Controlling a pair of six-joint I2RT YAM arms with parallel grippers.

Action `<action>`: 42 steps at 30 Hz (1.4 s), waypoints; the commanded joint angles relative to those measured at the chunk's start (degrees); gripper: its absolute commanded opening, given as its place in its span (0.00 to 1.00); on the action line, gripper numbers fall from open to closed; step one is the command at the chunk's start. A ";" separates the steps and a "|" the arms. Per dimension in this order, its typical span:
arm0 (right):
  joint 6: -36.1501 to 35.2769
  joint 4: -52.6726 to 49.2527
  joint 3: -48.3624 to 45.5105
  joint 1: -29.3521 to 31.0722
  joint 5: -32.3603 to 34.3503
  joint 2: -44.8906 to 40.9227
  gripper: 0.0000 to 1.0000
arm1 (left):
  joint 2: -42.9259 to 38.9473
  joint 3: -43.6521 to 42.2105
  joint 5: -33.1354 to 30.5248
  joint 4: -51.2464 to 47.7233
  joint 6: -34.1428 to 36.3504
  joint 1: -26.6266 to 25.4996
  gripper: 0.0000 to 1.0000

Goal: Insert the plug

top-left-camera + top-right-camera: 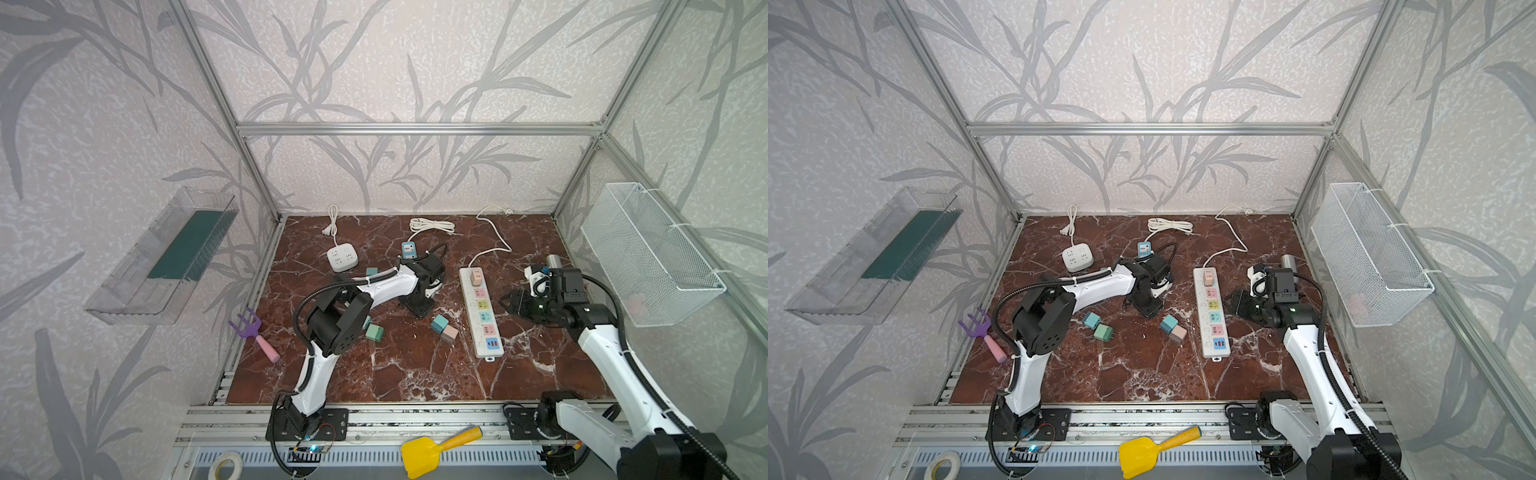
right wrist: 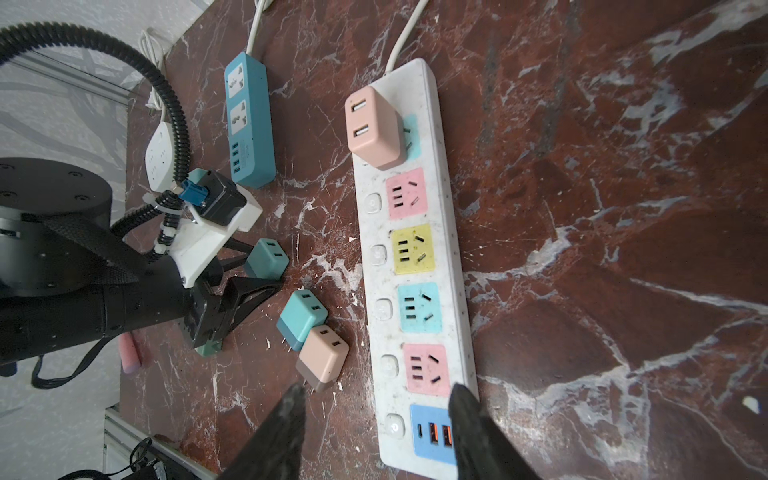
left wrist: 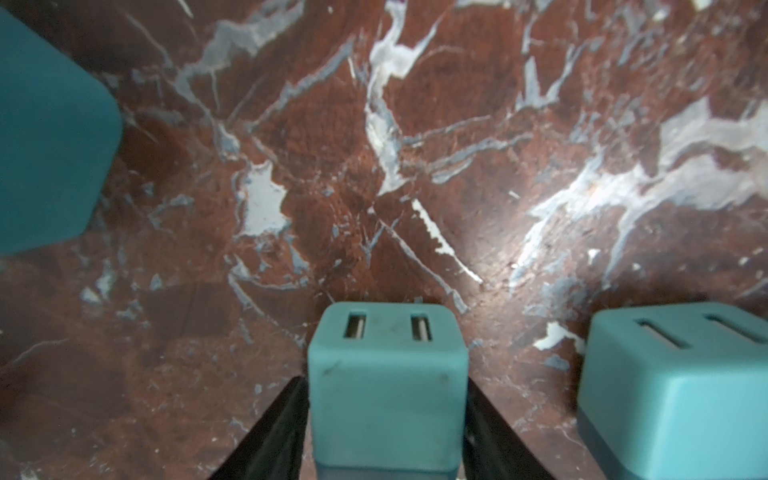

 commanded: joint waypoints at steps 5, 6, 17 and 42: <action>-0.21 -0.11 1.61 0.04 -1.76 -0.39 0.56 | 1.42 1.13 0.92 0.40 -1.66 -0.13 0.55; -0.05 0.03 1.48 0.06 -1.95 -0.39 0.56 | 1.52 1.18 0.72 0.40 -1.73 -0.15 0.54; 0.61 0.53 1.04 0.11 -3.36 -1.18 0.56 | 1.32 1.10 -0.95 0.54 -3.66 -0.15 0.41; -3.52 -8.03 17.64 10.89 -2.09 4.07 0.51 | -29.22 -32.01 3.25 59.60 0.99 -6.85 0.28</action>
